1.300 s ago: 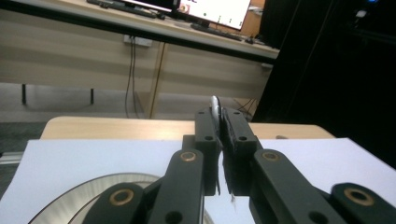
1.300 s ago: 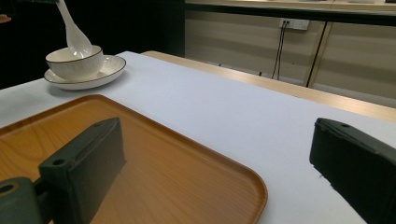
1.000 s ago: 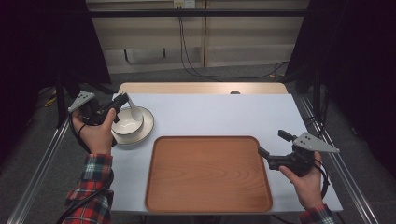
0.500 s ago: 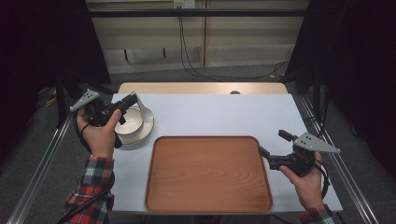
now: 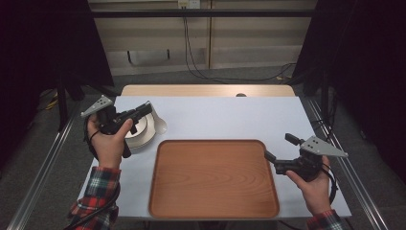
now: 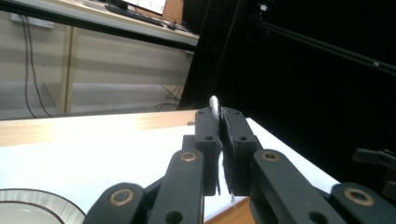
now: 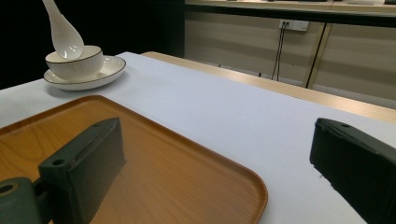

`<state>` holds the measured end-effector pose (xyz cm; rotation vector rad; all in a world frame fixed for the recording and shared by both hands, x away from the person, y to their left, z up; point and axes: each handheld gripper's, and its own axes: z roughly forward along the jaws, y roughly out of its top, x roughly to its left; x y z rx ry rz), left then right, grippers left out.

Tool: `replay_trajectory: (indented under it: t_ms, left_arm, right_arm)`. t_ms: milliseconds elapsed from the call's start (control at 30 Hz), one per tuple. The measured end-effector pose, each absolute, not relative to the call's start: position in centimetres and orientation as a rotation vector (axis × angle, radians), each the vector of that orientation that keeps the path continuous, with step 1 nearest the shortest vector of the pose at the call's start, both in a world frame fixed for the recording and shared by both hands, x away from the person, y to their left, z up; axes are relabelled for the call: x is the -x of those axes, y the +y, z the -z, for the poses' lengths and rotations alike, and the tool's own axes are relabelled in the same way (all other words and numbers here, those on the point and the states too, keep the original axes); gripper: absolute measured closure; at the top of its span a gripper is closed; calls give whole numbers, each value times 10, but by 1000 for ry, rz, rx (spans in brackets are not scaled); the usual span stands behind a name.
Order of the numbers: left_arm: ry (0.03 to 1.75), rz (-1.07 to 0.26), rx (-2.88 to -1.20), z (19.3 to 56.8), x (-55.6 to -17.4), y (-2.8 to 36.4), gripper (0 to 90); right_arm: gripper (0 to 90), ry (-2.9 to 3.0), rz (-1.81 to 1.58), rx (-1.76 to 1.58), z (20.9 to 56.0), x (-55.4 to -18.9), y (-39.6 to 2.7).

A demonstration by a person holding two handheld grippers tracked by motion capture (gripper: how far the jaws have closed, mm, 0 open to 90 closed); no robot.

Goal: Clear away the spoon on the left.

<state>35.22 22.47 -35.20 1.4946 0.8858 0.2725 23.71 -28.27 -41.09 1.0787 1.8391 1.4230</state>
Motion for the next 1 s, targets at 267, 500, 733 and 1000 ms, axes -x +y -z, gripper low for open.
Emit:
replay_trajectory:
  t_ms: [267, 500, 733, 1000]
  left_arm:
    - [868, -225, -1508, 358, -349, 218, 858]
    - [846, -186, -1532, 361, -344, 214, 857]
    - [834, -151, -1544, 364, -338, 210, 858]
    - [838, -133, -1573, 370, -333, 208, 857]
  right_arm:
    - [26, 1846, -1427, -1075, 411, -237, -282]
    - [26, 1848, -1429, -1071, 412, -238, -281]
    - [26, 1849, -1420, -1072, 412, -238, -281]
    - [25, 1853, -1411, -1067, 412, -237, -281]
